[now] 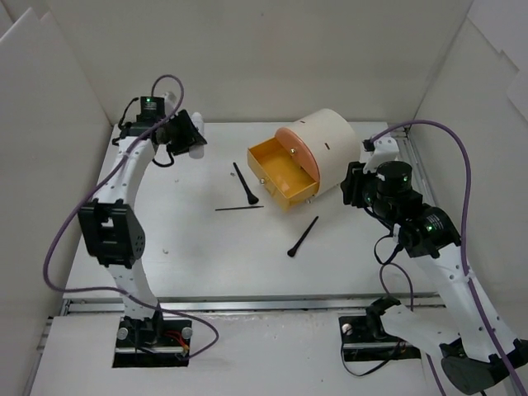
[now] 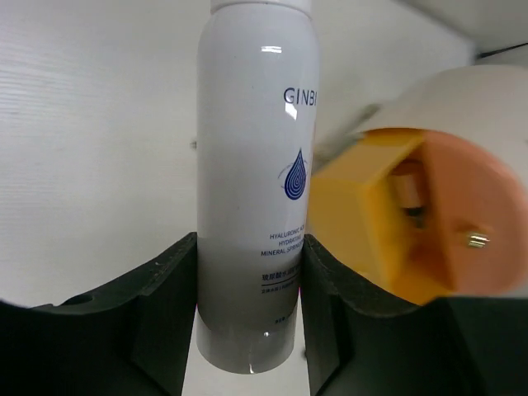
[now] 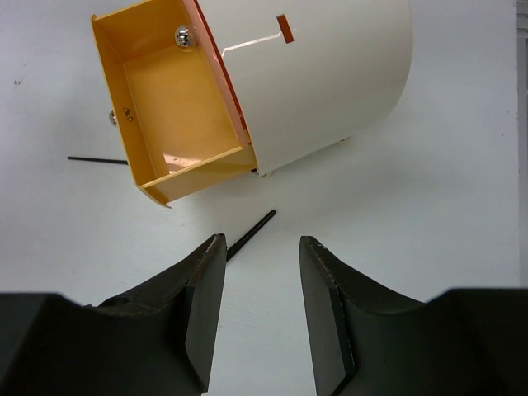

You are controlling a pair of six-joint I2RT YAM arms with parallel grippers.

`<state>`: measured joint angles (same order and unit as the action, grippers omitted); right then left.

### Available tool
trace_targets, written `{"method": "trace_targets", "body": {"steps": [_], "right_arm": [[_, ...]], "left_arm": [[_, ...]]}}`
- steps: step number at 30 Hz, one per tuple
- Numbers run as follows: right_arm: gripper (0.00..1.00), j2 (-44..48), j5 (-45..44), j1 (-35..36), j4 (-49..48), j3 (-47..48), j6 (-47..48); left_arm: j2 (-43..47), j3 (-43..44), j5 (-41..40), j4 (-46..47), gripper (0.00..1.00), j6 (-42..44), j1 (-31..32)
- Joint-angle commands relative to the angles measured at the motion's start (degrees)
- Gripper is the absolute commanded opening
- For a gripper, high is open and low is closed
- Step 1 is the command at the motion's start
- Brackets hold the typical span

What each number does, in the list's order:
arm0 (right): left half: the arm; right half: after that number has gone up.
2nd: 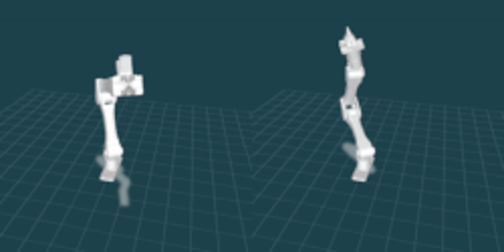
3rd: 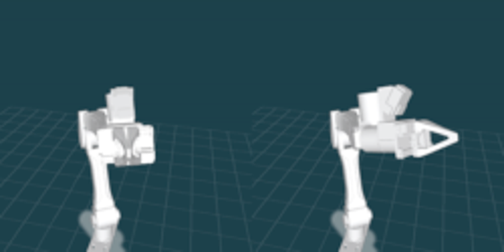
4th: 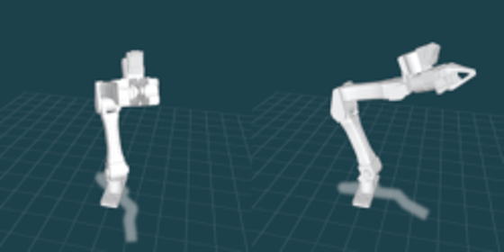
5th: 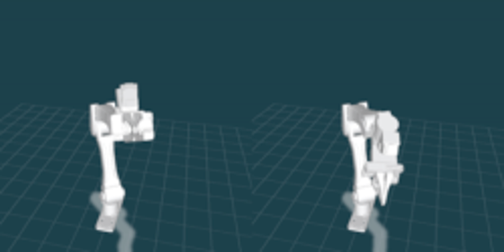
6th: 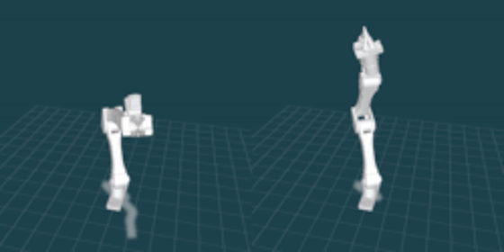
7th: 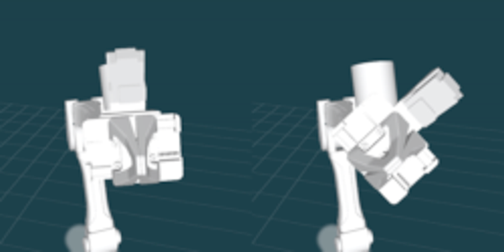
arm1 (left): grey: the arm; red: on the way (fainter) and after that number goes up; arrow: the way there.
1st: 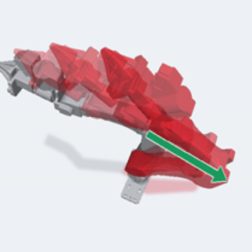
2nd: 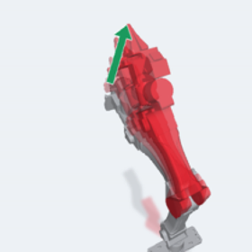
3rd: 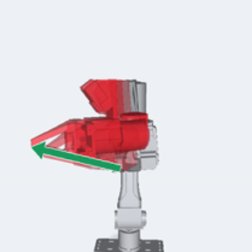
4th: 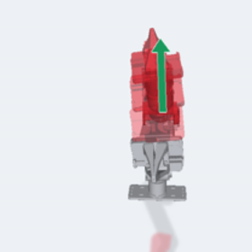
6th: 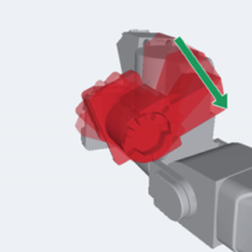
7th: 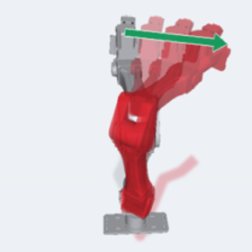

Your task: Organize the makeup

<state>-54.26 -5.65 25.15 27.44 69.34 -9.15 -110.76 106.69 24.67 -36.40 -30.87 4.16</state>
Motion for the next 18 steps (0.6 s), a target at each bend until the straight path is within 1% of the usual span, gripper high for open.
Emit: {"method": "trace_targets", "body": {"steps": [1,2,3,5,6,7,10,11,14,18], "right_arm": [[0.38,-0.15,1.17,-0.54,-3.53,1.94,0.62],[0.38,0.03,1.17,-0.45,-3.8,1.85,0.8],[0.38,0.47,1.43,-0.54,-3.97,1.68,0.8],[0.38,0.82,1.52,-0.62,-4.41,1.06,1.15],[0.38,1.08,1.69,-0.54,-4.5,0.97,1.15],[0.38,1.43,1.69,-0.71,-4.5,0.54,1.41],[0.38,2.49,2.13,-0.8,-4.59,-0.08,1.85],[0.38,3.01,2.05,-0.71,-4.5,-0.43,1.85],[0.38,4.77,1.87,-0.71,-4.68,-0.96,2.12],[0.39,7.58,1.87,-0.8,-4.5,-1.66,2.2]], "left_arm": [[11.52,-4.02,8.11,15.89,0.0,-16.12,3.64],[12.66,-5.6,8.47,17.66,0.0,-20.32,4.62],[14.68,-8.32,8.47,21.34,0.0,-22.72,5.58],[16.01,-10.36,9.08,25.23,0.0,-27.98,9.01],[16.1,-10.8,8.65,26.55,0.0,-29.14,10.32],[15.84,-10.81,8.3,27.17,0.0,-30.03,12.95],[15.4,-10.28,3.56,27.96,0.0,-32.58,17.09],[15.57,-10.28,1.89,27.79,0.0,-33.11,19.37],[15.05,-10.28,-5.74,28.67,0.0,-34.6,23.06],[14.34,-9.92,-13.05,26.82,0.0,-36.18,26.24]]}}
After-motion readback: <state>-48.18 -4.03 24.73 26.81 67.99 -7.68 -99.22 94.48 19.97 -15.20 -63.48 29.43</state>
